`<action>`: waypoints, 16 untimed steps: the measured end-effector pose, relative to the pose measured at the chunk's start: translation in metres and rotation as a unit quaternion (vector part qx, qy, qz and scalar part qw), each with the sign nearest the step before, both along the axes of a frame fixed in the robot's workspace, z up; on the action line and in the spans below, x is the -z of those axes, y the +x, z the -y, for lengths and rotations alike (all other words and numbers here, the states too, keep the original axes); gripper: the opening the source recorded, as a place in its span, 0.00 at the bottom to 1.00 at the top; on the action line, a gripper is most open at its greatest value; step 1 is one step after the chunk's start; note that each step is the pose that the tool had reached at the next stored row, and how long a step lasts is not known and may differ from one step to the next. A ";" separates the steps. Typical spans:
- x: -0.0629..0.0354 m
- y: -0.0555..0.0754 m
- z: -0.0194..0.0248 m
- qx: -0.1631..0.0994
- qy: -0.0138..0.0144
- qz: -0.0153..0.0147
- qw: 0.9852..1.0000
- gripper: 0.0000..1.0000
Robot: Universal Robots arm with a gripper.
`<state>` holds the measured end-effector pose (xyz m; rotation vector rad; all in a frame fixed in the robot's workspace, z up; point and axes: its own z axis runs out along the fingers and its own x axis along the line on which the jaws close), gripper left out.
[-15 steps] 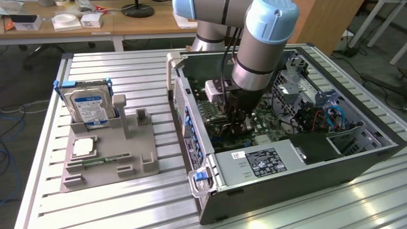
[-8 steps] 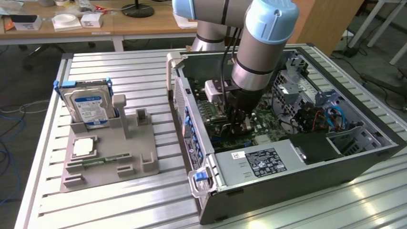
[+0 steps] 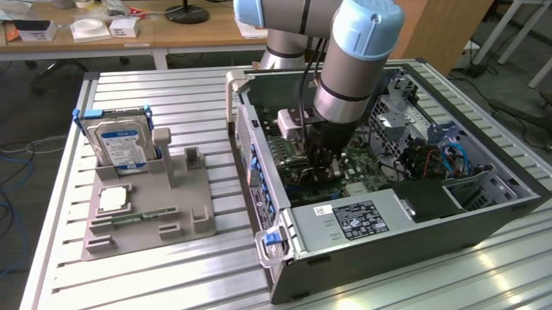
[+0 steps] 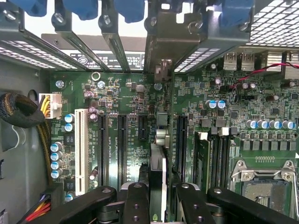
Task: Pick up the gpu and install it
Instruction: 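Insert the gpu into the slot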
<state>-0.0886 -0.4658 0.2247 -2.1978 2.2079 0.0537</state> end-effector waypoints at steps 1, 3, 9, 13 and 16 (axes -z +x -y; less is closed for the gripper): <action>0.0003 0.000 0.0000 0.000 0.000 0.000 1.000 0.27; 0.0007 0.000 -0.0002 0.000 0.001 0.000 1.000 0.27; 0.0009 0.000 -0.0002 0.000 0.001 0.000 1.000 0.27; 0.0008 0.000 -0.0003 0.000 0.001 0.000 1.000 0.27; 0.0003 0.000 -0.0007 0.001 0.003 0.001 1.000 0.27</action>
